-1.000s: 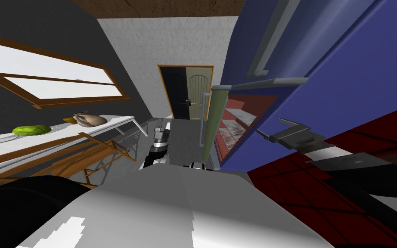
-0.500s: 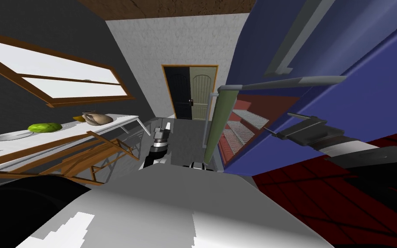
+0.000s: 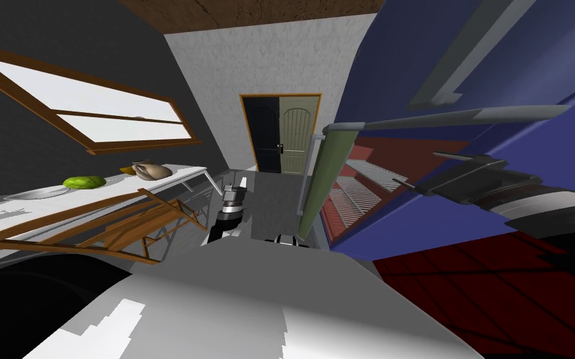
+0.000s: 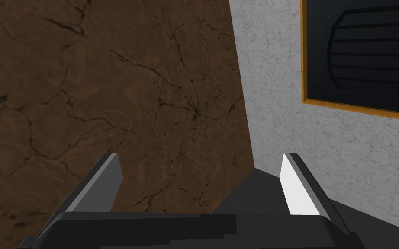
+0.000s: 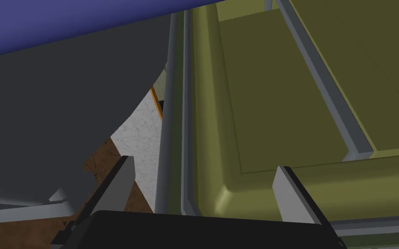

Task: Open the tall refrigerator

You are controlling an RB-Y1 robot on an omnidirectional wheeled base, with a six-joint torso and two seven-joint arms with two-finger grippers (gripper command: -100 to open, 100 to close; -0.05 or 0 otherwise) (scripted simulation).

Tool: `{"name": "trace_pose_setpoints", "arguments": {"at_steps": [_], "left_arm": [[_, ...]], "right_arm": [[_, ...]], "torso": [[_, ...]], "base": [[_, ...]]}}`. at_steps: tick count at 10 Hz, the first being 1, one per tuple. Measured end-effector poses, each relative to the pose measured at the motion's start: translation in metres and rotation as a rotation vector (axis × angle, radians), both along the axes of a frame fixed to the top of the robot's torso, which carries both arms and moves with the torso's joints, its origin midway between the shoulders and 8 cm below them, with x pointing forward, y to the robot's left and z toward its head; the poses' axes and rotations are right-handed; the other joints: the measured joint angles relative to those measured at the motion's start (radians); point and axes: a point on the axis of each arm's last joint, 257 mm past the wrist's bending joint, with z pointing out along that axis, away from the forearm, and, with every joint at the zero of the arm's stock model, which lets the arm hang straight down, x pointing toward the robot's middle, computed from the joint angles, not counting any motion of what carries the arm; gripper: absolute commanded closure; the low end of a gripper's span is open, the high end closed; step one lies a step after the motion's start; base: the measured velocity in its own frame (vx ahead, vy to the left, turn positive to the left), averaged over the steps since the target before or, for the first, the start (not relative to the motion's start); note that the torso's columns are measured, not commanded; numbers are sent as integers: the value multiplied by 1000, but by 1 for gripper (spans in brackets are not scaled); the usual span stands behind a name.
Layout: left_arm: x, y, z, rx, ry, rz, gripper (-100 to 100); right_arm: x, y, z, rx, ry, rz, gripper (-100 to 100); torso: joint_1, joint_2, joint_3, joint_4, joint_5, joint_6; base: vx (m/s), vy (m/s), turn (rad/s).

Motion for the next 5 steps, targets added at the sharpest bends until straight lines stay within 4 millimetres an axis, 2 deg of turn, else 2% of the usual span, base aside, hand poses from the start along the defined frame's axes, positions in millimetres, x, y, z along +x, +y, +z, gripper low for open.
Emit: {"name": "trace_pose_setpoints", "arguments": {"at_steps": [5], "left_arm": [[0, 0, 0, 0, 0, 0, 0]], "right_arm": [[-1, -9, 37, -208, -43, -69, -100]], "torso": [[-1, 0, 0, 0, 0, 0]], "base": [[34, 83, 41]]}}
